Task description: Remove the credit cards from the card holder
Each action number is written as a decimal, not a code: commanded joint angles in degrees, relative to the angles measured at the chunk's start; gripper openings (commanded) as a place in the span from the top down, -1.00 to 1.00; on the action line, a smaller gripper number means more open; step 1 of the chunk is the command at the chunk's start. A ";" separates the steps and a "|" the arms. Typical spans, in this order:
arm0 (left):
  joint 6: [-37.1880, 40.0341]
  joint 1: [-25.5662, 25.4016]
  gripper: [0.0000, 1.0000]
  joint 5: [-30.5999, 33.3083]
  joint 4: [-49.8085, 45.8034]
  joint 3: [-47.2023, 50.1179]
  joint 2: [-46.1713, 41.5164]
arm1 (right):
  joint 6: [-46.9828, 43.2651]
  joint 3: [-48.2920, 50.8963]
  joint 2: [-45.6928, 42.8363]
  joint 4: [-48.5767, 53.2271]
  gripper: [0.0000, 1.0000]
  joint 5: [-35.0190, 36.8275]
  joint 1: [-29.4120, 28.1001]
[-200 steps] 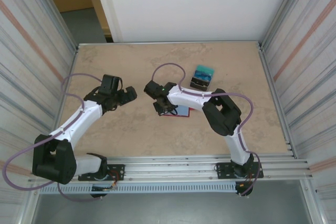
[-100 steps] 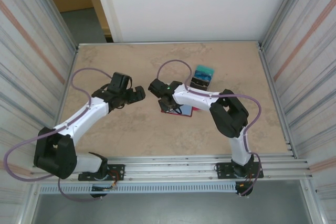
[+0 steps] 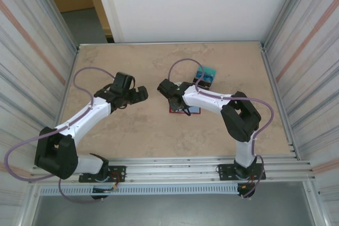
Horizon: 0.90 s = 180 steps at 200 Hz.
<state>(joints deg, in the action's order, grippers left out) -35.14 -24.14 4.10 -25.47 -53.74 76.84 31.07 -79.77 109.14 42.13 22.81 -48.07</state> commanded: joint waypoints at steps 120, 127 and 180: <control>1.37 -5.01 -0.97 2.47 -0.45 -5.21 4.16 | 2.99 10.00 -9.26 -2.37 0.43 0.88 6.88; 1.34 -5.49 -0.97 2.65 -0.45 -5.64 4.79 | 2.97 10.60 -9.45 -2.93 0.43 0.39 7.41; 2.78 -9.27 -0.97 3.11 -0.19 -9.66 9.95 | 2.62 14.64 -10.01 -5.69 0.42 -2.32 11.80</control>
<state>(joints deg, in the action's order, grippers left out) -34.26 -31.81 5.69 -25.47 -60.25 84.62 32.60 -66.67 101.08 37.78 22.06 -37.89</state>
